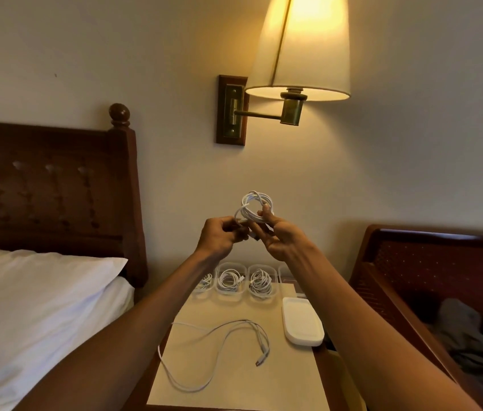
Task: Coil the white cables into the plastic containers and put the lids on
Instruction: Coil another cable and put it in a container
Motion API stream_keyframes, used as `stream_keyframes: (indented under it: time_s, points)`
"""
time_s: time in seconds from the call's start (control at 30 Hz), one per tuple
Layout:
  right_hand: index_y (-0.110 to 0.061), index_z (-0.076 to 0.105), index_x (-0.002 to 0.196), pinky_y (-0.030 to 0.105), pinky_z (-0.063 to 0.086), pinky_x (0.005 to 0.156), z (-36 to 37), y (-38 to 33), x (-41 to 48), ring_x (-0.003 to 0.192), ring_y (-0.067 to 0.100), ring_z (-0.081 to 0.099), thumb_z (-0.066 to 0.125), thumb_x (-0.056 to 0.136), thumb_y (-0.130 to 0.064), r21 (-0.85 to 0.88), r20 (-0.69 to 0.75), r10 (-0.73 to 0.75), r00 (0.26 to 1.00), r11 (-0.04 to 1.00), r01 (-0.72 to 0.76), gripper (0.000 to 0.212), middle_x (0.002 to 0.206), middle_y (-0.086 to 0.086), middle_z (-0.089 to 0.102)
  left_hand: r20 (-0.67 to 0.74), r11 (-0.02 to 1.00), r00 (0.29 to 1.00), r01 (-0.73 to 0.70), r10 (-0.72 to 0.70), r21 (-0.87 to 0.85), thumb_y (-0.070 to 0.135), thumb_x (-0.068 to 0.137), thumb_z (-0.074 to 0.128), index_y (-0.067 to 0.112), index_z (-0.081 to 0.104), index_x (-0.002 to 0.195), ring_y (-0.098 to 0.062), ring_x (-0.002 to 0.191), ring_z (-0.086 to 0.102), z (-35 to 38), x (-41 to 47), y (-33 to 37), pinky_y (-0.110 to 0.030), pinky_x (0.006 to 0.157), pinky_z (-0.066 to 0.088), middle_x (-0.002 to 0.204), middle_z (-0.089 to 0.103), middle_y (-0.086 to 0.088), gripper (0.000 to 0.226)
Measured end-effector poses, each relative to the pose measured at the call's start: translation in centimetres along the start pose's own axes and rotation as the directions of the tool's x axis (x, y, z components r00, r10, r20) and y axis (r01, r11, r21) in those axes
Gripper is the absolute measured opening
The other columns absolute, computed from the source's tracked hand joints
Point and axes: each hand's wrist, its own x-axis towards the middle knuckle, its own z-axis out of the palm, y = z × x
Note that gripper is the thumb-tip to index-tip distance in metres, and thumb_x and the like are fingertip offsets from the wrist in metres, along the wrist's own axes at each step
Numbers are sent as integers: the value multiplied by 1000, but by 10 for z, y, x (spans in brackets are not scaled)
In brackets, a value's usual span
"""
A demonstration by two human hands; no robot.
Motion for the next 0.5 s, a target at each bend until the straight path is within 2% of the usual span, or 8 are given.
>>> stream_keyframes:
  time_s: [0.07,0.13,0.27,0.37,0.43,0.5]
  points:
    - [-2,64,84,27,60,58,0,1,-1,75,23,66,69,88,-22,-50,-31,10,999,999,-11,22,83,16,66,-72,995,997,23,-30,-95,-11,86,65,4,73,100,-22,81,69,6,1,-1,-30,78,59,86,73,-12,22]
    - [-3,65,82,24,59,56,0,3,0,75,18,62,71,85,-23,-55,-59,-8,998,998,4,21,81,11,65,-121,994,992,32,-45,-107,-9,85,68,5,74,100,-24,83,71,9,3,-2,-30,80,60,87,74,-11,21]
    - [2,64,82,30,57,75,2,3,1,74,19,63,70,86,-10,106,-130,-101,986,988,115,14,79,12,64,-162,983,985,-34,64,178,4,84,74,8,76,99,-18,77,73,11,-2,-7,-29,78,60,86,76,-7,15]
    - [0,64,78,27,57,63,3,6,3,71,17,63,70,85,-9,120,-164,-135,977,980,156,14,75,10,65,-115,938,983,-95,141,334,10,83,75,9,77,100,-13,71,72,16,-6,-6,-28,76,59,80,76,-4,16]
    - [-1,64,80,24,57,51,5,10,1,72,16,64,69,87,-12,78,-106,-82,991,993,91,14,75,11,67,-89,918,984,-110,155,380,10,84,74,10,79,91,-11,69,70,18,-6,-3,-27,74,58,75,75,-1,9]
    - [4,64,88,20,56,49,7,14,0,73,17,64,67,89,-12,10,-50,-49,998,999,50,17,81,14,66,-116,915,983,-86,143,395,10,85,73,11,80,86,-12,72,69,20,-1,-4,-28,76,57,75,75,-2,8]
